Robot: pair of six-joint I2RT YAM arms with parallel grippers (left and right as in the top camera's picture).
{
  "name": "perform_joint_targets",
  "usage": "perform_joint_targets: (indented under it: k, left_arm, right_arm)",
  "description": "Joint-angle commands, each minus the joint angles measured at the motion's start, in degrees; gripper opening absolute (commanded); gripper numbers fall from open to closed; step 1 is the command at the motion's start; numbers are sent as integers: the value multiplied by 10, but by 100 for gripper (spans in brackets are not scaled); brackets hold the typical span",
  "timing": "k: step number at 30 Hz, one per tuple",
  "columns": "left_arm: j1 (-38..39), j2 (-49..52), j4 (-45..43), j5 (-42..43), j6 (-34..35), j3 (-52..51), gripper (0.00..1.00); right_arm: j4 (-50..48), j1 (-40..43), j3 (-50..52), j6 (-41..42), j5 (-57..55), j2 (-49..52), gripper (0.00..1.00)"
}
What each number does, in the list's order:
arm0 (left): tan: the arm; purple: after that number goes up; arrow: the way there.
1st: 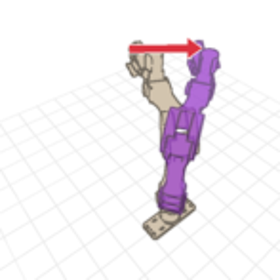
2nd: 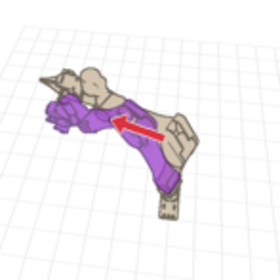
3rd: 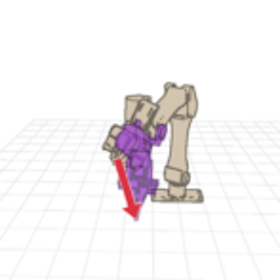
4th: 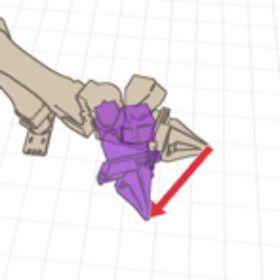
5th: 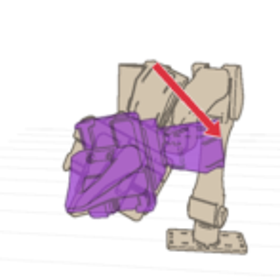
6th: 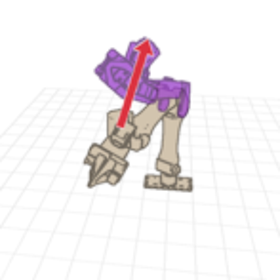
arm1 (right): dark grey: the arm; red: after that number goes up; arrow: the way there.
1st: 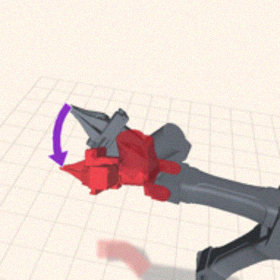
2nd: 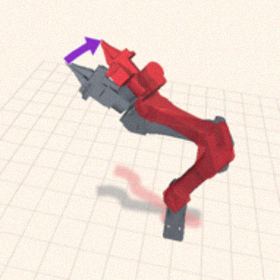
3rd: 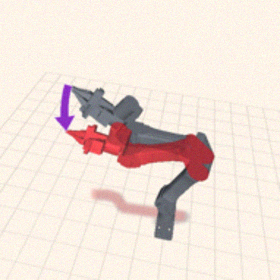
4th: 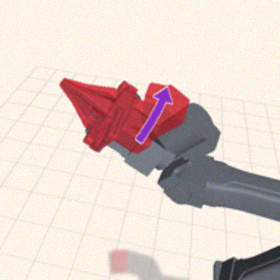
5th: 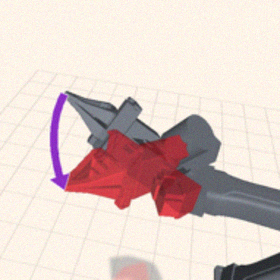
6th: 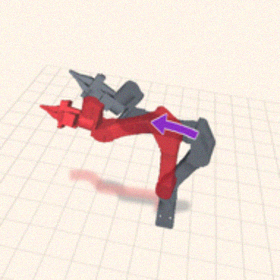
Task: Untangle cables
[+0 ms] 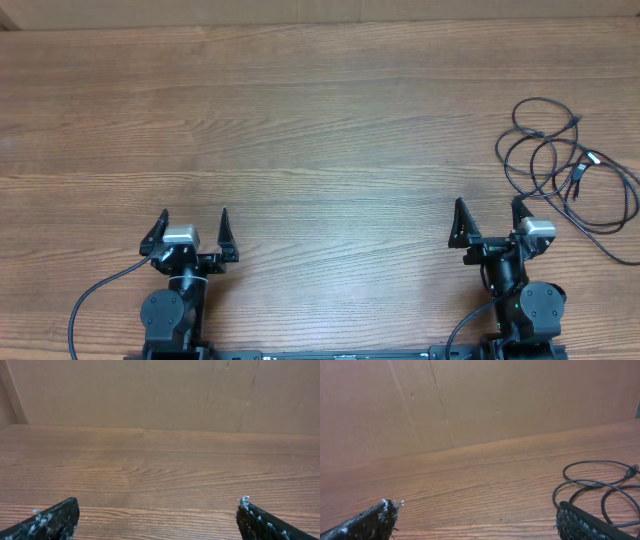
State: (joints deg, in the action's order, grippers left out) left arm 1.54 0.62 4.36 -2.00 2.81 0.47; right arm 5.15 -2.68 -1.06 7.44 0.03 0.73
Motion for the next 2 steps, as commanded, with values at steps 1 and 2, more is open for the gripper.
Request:
perform_joint_targets:
  k: [1,2]
  left_arm:
    - [3,-4,-1,0,2,-2,99]
    - [3,-4,-1,0,2,-2,100]
  right_arm:
    - [-3,-2,6,-1,2,-6,100]
    - [-3,-2,6,-1,2,-6,100]
